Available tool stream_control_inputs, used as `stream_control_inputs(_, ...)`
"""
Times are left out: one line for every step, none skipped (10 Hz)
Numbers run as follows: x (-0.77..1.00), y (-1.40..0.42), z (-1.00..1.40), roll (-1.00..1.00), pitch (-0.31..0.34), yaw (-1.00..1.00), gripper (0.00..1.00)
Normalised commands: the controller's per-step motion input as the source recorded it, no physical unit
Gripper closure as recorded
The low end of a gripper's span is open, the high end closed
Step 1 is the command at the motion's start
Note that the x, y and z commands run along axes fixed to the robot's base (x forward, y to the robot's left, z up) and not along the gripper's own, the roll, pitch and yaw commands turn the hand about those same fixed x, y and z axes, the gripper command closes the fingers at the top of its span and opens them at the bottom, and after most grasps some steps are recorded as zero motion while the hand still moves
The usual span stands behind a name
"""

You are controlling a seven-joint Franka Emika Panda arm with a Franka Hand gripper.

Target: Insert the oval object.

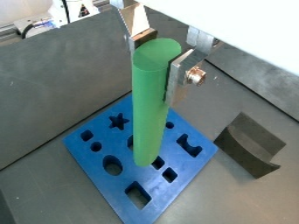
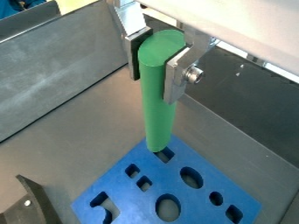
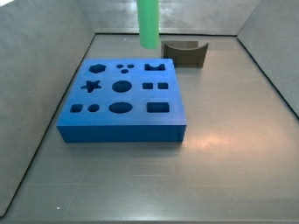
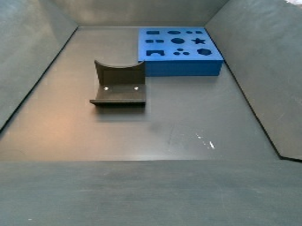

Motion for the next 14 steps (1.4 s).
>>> stream_control_inputs(0.07,0.0,-0.14,0.0,0.0,-0.01,1.0)
stream_control_inputs(0.0,-0.2,-0.3,0.0,0.0,-0.95,1.0)
stream_control_inputs(0.0,0.0,-0.36,-0.01,0.0,-1.0,1.0)
stream_control_inputs(0.0,0.0,-0.33,-0.01,0.0,-1.0,1.0)
stream_control_inputs(0.0,0.0,-0.32,-0.01,0.0,-1.0,1.0)
stream_control_inputs(0.0,0.0,-0.3,0.0,0.0,-1.0,1.0)
stream_control_inputs(0.0,0.0,-0.27,0.0,0.0,-1.0,1.0)
stream_control_inputs(0.0,0.0,-0.2,0.03,0.0,-1.0,1.0)
stream_control_inputs(0.0,0.0,-0.13,0.06,0.0,-1.0,1.0)
stream_control_inputs(-0.05,0.0,-0.03,0.11,0.007,-1.0,1.0)
stream_control_inputs(-0.09,-0.04,0.0,0.15,0.036,-0.98,1.0)
stream_control_inputs(-0.09,-0.04,0.0,0.16,0.044,-0.97,1.0)
stream_control_inputs(-0.1,-0.04,0.0,0.16,0.046,-0.97,1.0)
stream_control_inputs(-0.09,-0.04,0.0,0.16,0.046,-0.98,1.0)
